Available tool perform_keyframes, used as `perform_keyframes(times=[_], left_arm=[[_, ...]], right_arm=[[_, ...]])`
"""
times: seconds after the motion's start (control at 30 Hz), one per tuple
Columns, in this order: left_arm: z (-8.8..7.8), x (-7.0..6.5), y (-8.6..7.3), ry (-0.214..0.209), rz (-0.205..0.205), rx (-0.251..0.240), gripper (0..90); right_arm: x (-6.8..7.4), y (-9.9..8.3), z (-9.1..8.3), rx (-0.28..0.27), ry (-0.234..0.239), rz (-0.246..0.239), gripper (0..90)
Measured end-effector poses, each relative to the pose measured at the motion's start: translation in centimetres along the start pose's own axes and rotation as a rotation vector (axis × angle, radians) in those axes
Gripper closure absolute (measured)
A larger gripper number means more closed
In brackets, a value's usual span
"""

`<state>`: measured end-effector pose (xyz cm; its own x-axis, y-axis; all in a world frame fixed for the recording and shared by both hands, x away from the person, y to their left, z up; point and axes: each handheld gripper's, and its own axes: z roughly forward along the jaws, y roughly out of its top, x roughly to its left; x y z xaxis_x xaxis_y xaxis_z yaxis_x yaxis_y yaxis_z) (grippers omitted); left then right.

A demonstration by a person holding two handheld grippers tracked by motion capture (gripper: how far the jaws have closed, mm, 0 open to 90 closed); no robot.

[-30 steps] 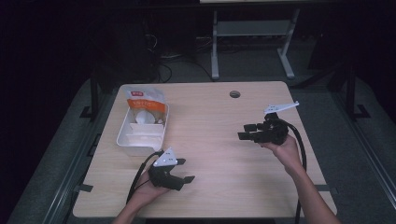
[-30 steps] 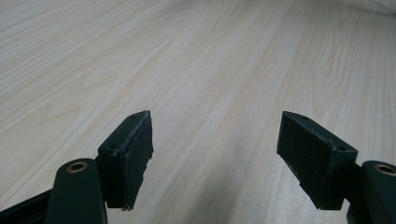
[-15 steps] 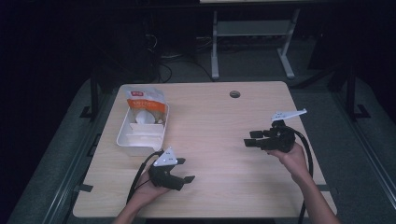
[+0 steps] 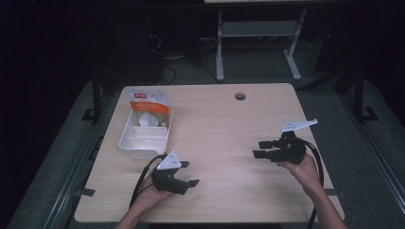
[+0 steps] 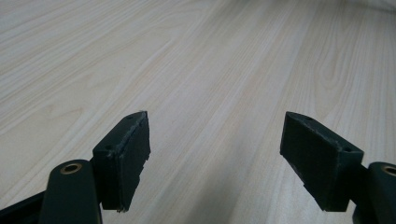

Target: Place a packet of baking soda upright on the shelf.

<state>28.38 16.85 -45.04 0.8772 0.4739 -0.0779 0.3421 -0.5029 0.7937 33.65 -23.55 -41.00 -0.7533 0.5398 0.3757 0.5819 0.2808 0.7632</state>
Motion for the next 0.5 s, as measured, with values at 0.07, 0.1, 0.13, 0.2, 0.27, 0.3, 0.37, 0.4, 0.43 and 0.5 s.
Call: perform_keyframes(times=[0.07,0.1,0.13,0.2,0.27,0.3,0.37,0.4,0.43,0.5], left_arm=[[0.0,0.0,0.0,0.000,-0.001,-0.001,24.0],[0.0,0.0,0.0,0.000,0.002,0.001,23.9],[0.0,0.0,0.0,0.000,0.004,0.003,23.9],[0.0,0.0,0.0,0.002,0.003,0.003,23.9],[0.0,-0.1,0.0,0.004,0.003,0.001,24.0],[0.0,-0.1,0.0,0.004,0.003,0.002,23.9],[0.0,-0.1,0.0,0.006,0.002,0.004,23.9],[0.0,-0.1,0.0,0.005,0.002,0.003,23.9],[0.0,-0.1,0.0,0.005,0.002,0.004,23.9],[0.0,-0.1,0.0,0.005,0.005,0.004,23.9]], right_arm=[[0.2,-0.4,0.0,0.009,-0.002,-0.001,39.5],[0.2,-0.7,0.0,0.013,-0.003,0.000,39.3],[0.3,-1.0,0.0,0.016,-0.002,0.001,39.3],[0.4,-1.3,-0.1,0.023,-0.004,-0.004,38.9],[0.5,-1.7,-0.2,0.030,-0.006,-0.004,38.4],[0.6,-1.8,-0.2,0.034,-0.009,-0.005,38.0],[0.6,-2.2,-0.2,0.032,-0.010,-0.005,37.6],[0.7,-2.5,-0.2,0.027,-0.011,-0.004,37.0],[0.7,-2.7,-0.2,0.021,-0.012,-0.006,36.6],[0.7,-3.3,-0.3,0.010,-0.009,0.002,36.4]])
